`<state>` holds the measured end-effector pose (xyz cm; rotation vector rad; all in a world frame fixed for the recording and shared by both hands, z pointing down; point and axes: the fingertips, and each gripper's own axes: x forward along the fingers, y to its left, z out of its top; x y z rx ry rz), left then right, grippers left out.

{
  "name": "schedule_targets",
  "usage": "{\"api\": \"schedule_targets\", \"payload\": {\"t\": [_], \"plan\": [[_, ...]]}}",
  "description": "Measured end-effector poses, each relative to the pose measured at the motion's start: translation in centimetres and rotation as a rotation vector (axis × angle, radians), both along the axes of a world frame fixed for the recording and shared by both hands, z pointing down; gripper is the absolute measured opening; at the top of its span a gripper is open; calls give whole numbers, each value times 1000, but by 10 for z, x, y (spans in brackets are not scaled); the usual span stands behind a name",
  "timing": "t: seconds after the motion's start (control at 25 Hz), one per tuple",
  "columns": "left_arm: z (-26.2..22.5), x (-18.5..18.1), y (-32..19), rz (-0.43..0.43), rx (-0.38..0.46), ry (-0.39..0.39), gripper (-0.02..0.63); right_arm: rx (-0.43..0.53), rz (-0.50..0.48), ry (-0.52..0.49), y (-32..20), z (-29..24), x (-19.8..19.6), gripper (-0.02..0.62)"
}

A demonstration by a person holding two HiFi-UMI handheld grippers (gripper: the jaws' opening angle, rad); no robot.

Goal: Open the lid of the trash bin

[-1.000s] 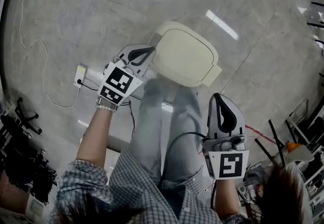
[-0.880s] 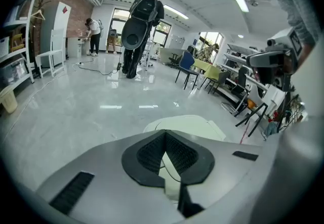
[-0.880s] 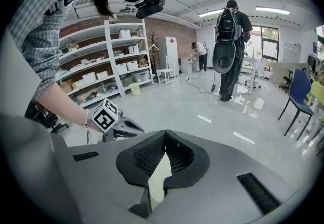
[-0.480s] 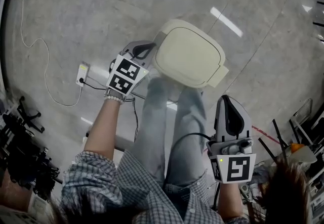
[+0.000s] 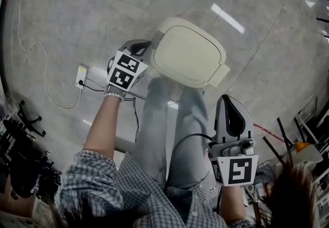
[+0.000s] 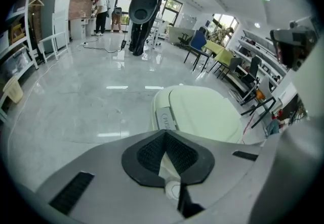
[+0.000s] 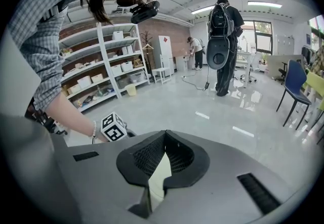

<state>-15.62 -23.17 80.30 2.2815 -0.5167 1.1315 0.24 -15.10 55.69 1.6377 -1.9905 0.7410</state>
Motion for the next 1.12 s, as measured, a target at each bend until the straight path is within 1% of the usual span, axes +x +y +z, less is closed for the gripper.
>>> {"api": "schedule_targets", "payload": {"t": [0.12, 0.28, 0.44, 0.68, 0.92, 1.04, 1.12], "plan": [[1, 1, 0, 7, -2, -25, 5, 0, 5, -8, 0, 0, -1, 17], [2, 0, -1, -35, -25, -12, 5, 3, 16, -13, -1, -3, 0, 17], [1, 0, -1, -35, -31, -15, 5, -9, 33, 24, 6, -6, 11, 17], [1, 0, -2, -60, -28, -18, 5, 9, 67, 9, 10, -13, 25, 17], [-2, 0, -1, -96, -37, -11, 5, 26, 74, 6, 13, -18, 24, 17], [-6, 2, 1, -95, -39, -12, 5, 33, 79, 8, 15, -22, 27, 17], [-13, 5, 2, -76, -19, -9, 5, 41, 77, 11, 17, -25, 29, 17]]}}
